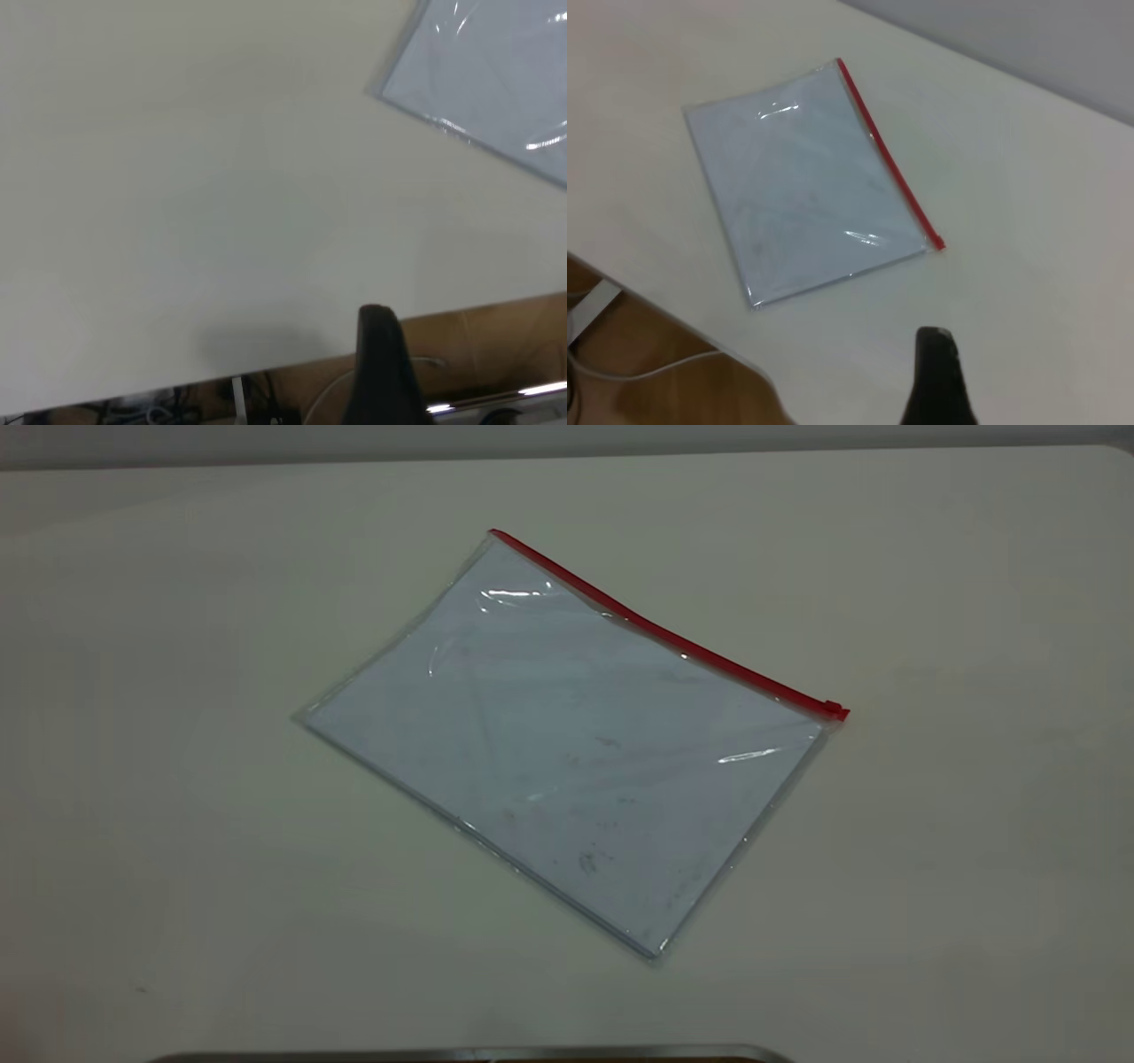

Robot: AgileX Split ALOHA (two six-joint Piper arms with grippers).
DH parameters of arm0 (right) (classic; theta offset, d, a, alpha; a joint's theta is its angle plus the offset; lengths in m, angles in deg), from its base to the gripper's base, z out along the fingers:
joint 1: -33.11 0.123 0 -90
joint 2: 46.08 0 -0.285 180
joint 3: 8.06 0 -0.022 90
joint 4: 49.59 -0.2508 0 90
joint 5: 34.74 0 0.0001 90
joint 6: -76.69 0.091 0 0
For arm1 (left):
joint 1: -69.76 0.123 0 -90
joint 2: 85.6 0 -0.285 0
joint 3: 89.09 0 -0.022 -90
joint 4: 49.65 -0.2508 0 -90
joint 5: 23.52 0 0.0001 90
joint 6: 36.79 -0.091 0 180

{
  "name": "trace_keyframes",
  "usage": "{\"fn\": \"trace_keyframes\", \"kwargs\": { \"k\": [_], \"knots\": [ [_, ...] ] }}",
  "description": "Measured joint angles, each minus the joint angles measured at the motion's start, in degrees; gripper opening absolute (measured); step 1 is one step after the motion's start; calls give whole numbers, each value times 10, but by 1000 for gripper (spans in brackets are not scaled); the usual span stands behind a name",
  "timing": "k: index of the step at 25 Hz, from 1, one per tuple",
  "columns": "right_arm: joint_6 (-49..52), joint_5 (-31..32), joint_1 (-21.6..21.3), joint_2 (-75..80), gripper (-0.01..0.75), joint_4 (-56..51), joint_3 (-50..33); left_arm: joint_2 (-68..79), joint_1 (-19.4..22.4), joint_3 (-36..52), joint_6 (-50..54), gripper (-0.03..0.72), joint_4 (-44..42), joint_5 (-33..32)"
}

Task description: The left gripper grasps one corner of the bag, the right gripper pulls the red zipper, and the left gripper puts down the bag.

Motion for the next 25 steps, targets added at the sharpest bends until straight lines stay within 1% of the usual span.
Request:
{"fn": "trace_keyframes", "kwargs": {
  "k": [5,12,15,19,25],
  "knots": [
    [0,-12,0,-59,585,33,-45,-110,0,93,-4,582,0,0],
    [0,-30,0,-69,585,40,-114,-202,0,187,-30,582,5,0],
    [2,-41,0,-71,585,40,-143,-221,0,215,-47,582,27,1],
    [4,-45,0,-76,585,41,-150,-229,0,250,-69,582,40,12],
    [6,-46,0,-76,585,42,-150,-231,0,256,-70,582,42,23]
  ]
}}
